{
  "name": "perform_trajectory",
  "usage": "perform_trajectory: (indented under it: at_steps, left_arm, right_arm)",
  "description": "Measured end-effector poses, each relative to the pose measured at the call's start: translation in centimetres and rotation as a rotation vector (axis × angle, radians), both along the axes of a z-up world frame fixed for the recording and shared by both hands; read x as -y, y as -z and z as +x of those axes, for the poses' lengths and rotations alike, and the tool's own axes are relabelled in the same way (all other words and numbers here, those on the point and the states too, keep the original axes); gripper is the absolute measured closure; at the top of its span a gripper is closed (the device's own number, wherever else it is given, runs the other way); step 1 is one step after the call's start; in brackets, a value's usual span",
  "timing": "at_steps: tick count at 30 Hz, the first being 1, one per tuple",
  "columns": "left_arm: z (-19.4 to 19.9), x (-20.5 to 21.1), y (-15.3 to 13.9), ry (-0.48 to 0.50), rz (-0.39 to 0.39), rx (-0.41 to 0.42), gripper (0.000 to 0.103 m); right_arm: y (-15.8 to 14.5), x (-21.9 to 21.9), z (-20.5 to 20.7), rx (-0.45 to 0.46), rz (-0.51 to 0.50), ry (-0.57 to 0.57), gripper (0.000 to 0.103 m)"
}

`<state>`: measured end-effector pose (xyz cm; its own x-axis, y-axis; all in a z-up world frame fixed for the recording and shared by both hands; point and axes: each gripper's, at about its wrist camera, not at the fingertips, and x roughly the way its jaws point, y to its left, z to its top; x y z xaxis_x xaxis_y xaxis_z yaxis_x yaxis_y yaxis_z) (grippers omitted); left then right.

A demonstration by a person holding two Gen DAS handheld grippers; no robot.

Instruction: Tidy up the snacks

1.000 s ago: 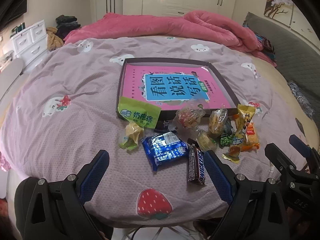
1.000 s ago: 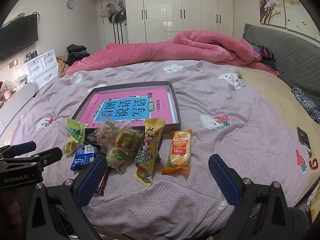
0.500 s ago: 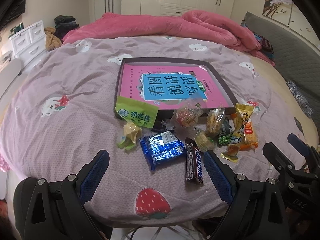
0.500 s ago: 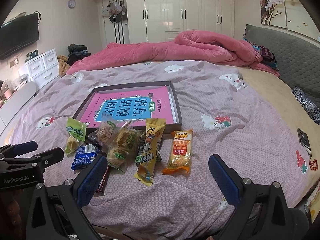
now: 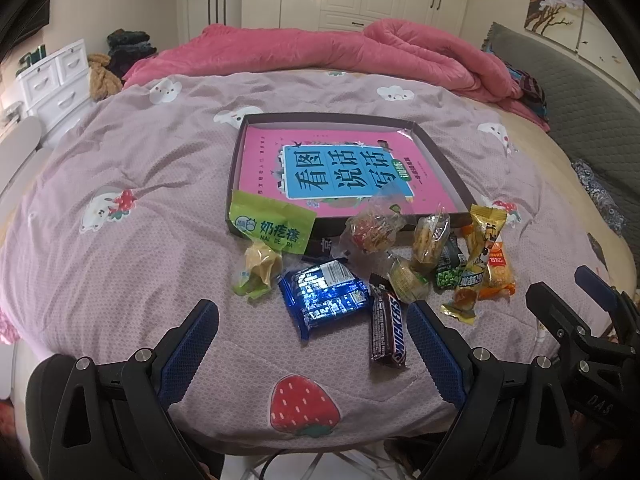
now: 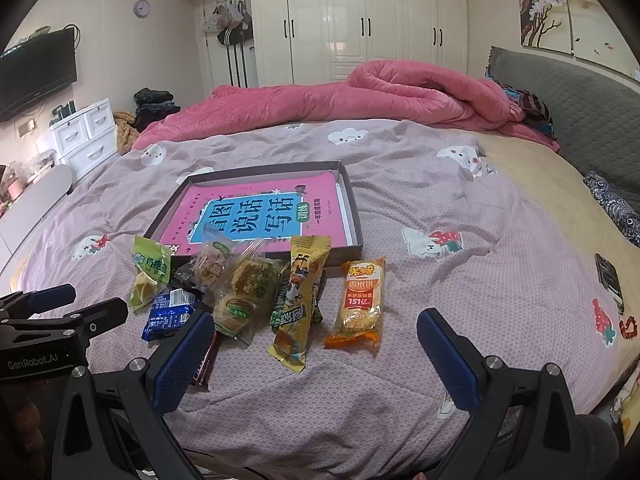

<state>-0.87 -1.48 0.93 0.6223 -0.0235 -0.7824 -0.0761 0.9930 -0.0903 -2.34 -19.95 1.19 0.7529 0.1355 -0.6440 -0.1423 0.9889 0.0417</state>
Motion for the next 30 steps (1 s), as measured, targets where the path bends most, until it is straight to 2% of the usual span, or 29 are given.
perform_trajectory:
  at_steps: [9, 18, 30]
  left_arm:
    - [0.0, 0.1, 0.1, 0.002, -0.002, -0.003, 0.008]
    - [0.4, -0.1, 1.2, 0.01, -0.042, -0.041, 0.008]
    - [2.2, 2.5, 5.0, 0.137, -0.097, -0.167, 0.008]
  right_arm:
    - [-0.1, 0.1, 0.0, -0.003, 0.002, -0.001, 0.001]
    - [0.2, 0.4, 0.3, -0.02, 0.015, 0.005, 0.001]
    - [1.4, 1.4, 2.5, -0.091, 0.057, 0.018, 0.001]
